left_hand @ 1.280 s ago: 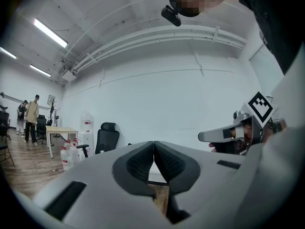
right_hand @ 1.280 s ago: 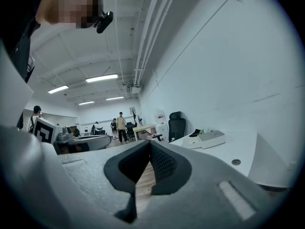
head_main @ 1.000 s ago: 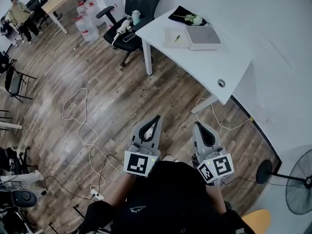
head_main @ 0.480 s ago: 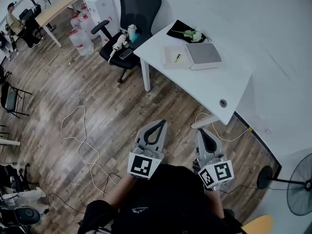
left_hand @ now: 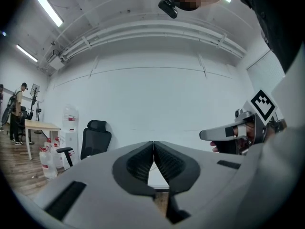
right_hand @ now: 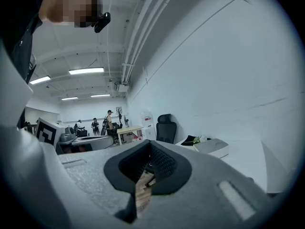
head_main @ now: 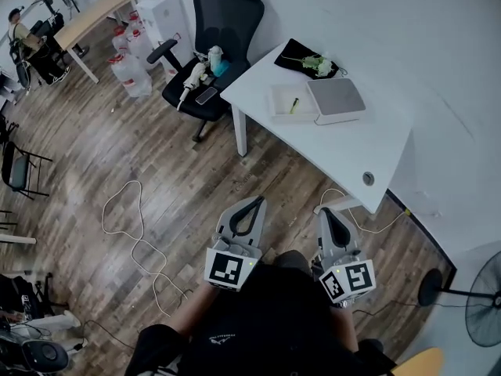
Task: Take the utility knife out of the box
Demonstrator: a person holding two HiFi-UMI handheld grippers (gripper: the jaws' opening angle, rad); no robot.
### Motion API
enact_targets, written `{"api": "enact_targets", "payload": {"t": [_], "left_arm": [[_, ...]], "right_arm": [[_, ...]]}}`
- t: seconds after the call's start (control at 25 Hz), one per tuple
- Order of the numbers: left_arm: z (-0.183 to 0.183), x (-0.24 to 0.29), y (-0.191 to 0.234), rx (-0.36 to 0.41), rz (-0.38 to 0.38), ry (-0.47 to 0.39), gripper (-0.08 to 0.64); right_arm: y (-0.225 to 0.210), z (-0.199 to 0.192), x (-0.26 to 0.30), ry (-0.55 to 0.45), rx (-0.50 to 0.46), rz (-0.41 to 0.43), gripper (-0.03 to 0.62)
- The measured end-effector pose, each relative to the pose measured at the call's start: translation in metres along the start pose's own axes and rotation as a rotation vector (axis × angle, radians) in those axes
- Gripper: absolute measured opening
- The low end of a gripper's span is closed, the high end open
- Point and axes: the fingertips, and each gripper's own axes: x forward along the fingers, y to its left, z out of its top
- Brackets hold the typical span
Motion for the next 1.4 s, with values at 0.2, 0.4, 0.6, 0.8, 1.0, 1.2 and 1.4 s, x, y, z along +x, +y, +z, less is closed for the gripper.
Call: {"api": "enact_targets", "payload": {"t": [0.2,0.4,0.6,0.8,1.0,1.2,1.4], "left_arm": [[-0.005,0.01,0.017,-0.002,0.007,0.016,0.006],[-0.007,0.019,0.034,-0.012,0.054,0.017,0.006],[-0.009,0.042,0.057,-0.018,0.124,0.025,0.006],[-0.012,0.075,0.072,0.001,0.149,0.038,0.006],[-0.008,0.122,0.084,0.022,0.17,0.042,0.006],[0.002,0.17,0.096,0.014,0.226,0.037,0.006],[-0.002,0.212,0.096,0.024,0.257,0.052,0.006]], "right_arm": [[-0.004,-0.001,0.021,0.002,0.012,0.006,0.004],[-0.008,0.002,0.044,-0.007,0.006,0.058,0.005],[-0.026,0.009,0.079,0.001,-0.005,0.109,0.004],[-0.05,0.016,0.118,0.014,-0.007,0.142,0.005],[-0.086,0.031,0.153,0.01,-0.004,0.177,0.003],[-0.129,0.046,0.185,0.022,0.001,0.209,0.004],[-0.164,0.053,0.216,0.038,0.004,0.262,0.005]]}}
